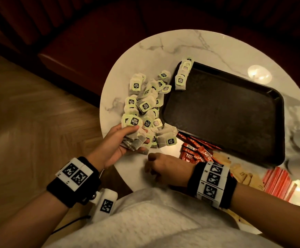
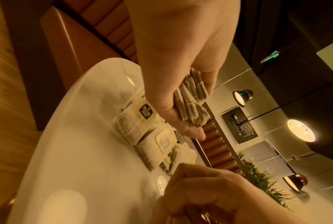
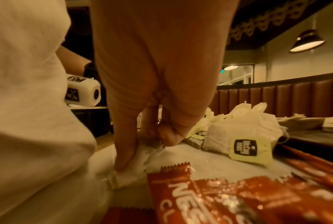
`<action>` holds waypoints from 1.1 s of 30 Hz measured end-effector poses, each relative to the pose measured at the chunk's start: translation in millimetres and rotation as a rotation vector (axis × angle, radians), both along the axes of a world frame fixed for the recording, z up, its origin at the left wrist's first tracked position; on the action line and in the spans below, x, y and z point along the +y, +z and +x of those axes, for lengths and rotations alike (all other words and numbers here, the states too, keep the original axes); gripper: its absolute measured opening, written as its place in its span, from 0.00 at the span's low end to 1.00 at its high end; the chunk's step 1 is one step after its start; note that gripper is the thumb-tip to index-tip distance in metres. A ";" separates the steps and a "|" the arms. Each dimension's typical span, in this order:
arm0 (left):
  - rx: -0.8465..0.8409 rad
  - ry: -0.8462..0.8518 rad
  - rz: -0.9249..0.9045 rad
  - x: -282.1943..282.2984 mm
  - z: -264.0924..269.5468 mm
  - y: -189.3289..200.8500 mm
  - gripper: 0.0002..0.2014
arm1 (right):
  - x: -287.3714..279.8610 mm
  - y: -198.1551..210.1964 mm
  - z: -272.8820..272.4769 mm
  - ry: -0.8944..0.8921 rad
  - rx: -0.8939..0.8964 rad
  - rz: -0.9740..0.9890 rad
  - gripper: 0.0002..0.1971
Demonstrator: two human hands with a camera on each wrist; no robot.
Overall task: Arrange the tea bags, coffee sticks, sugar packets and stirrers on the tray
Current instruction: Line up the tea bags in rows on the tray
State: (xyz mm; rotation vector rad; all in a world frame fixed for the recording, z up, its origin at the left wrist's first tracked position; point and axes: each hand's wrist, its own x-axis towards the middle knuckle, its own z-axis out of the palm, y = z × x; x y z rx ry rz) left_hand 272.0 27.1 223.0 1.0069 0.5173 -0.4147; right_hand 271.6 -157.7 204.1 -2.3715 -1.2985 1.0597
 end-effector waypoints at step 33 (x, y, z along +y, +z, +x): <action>-0.201 -0.016 -0.110 -33.5 35.8 27.4 0.18 | -17.5 66.8 39.1 -1.056 0.185 0.833 0.14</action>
